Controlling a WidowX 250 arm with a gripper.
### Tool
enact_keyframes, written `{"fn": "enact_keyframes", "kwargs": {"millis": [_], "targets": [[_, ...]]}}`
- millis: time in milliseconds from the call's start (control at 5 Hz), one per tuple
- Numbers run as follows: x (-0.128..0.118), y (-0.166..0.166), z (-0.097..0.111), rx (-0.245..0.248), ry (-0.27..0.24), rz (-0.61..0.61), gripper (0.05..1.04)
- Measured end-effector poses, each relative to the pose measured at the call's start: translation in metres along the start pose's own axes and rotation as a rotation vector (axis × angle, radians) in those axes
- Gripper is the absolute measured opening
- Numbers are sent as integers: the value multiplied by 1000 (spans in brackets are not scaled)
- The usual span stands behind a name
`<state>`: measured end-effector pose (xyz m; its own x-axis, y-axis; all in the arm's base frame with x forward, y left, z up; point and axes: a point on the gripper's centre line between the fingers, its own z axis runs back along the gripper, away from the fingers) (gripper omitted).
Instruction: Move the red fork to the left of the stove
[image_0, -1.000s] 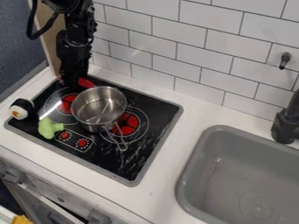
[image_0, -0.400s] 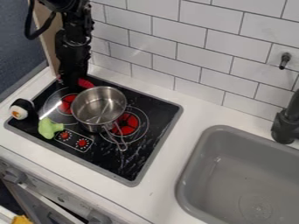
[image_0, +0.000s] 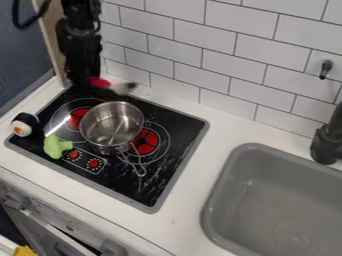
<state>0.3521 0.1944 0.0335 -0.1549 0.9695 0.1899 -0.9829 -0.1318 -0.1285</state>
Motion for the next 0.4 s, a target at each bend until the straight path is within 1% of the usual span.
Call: {"fn": "enact_keyframes", "kwargs": {"millis": [200, 400], "targets": [[-2, 7, 29, -55, 3, 11, 382], [-17, 15, 62, -125, 44, -54, 382]]}}
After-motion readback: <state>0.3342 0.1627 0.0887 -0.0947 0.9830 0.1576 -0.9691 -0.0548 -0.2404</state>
